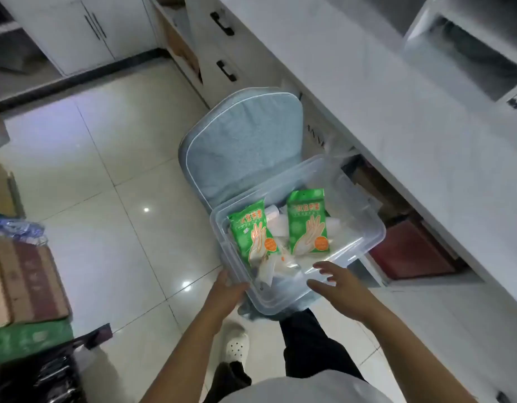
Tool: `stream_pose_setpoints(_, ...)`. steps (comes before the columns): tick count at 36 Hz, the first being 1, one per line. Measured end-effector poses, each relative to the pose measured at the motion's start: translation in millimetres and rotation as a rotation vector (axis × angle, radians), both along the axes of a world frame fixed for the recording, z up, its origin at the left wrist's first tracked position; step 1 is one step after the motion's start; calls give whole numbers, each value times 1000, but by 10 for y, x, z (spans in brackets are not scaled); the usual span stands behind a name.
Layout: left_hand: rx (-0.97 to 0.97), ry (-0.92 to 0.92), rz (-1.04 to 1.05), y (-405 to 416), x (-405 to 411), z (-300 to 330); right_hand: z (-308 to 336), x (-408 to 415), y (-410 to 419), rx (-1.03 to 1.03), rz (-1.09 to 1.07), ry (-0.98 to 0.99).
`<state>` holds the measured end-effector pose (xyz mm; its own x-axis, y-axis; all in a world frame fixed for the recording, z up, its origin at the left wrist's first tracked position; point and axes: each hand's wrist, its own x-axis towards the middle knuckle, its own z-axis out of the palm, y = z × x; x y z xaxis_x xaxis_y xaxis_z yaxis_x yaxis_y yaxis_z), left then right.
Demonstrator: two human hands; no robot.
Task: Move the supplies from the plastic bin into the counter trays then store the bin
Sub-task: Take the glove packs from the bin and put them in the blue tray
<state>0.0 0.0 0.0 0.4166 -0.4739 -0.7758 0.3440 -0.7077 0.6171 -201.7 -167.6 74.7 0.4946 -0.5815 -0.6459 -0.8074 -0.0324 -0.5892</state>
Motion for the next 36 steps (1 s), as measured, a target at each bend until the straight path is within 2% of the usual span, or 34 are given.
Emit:
stream_pose_setpoints(5,177,39,171,-294,-23,-189,-401,465,-548,195,100,35)
stream_pose_setpoints(9,214,41,332,-551,-46,-321,-879,852,-991,242,150,59)
stream_pose_setpoints(17,244,0,617,-858,-172,-533,-1976,1630,-1522,391,-78,165)
stream_pose_setpoints(24,281,22,656,-859,-206,-580,-2590,2017,-1509,416,-97,270)
stream_pose_setpoints(27,283,36,663,-840,-188,-598,-2662,2081,-1409,483,-125,278)
stream_pose_setpoints(36,303,72,664,-839,-121,-541,-2671,1950,-1347,489,-262,203)
